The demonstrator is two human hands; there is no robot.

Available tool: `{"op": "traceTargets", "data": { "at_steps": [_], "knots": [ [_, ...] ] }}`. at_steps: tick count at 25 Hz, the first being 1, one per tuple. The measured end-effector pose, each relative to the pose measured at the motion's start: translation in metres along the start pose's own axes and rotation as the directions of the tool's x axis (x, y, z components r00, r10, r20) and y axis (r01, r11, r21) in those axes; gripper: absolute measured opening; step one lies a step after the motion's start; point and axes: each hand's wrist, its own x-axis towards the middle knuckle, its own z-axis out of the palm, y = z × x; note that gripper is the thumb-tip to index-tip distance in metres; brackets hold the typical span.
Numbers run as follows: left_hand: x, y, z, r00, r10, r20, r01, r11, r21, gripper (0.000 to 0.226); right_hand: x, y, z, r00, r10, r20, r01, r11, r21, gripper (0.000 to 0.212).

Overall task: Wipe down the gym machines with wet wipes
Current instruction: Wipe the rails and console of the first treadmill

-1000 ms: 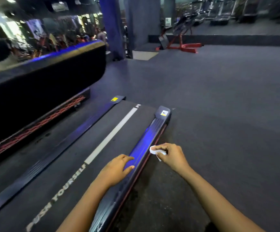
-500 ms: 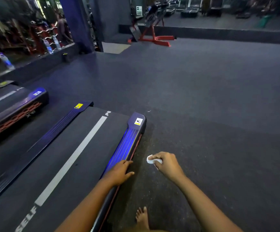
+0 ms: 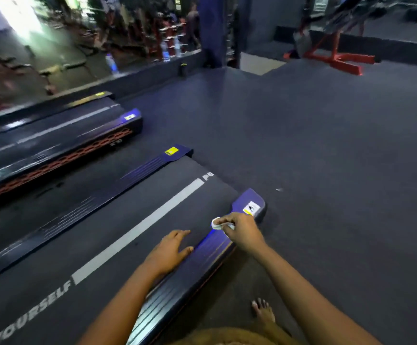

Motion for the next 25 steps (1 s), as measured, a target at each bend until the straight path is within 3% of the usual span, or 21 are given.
{"op": "traceTargets", "data": {
  "at_steps": [5, 9, 13, 17, 22, 25],
  "knots": [
    [0.033, 0.011, -0.014, 0.945, -0.313, -0.096, 0.299, 0.944, -0.139, 0.058, 0.112, 0.003, -0.035, 0.936, -0.265, 0.231, 0.283, 0.958, -0.046, 0.03],
    [0.035, 0.026, -0.035, 0.823, -0.55, -0.139, 0.521, 0.83, -0.201, 0.056, 0.176, -0.021, -0.039, 0.805, -0.448, 0.389, 0.476, 0.879, 0.025, 0.029],
    [0.023, 0.008, -0.055, 0.665, -0.717, -0.206, 0.671, 0.696, -0.255, 0.055, 0.217, -0.058, -0.018, 0.716, -0.509, 0.477, 0.549, 0.834, 0.066, 0.03],
    [0.011, -0.021, -0.063, 0.53, -0.821, -0.213, 0.753, 0.571, -0.327, 0.055, 0.246, -0.094, 0.017, 0.633, -0.546, 0.549, 0.599, 0.794, 0.099, 0.029],
    [0.01, -0.082, -0.089, 0.378, -0.889, -0.259, 0.745, 0.458, -0.485, 0.052, 0.29, -0.17, 0.098, 0.381, -0.65, 0.658, 0.724, 0.652, 0.225, 0.026],
    [-0.002, -0.096, -0.135, 0.278, -0.921, -0.272, 0.706, 0.388, -0.592, 0.049, 0.303, -0.237, 0.124, 0.297, -0.659, 0.691, 0.717, 0.632, 0.295, 0.028]
  ]
}}
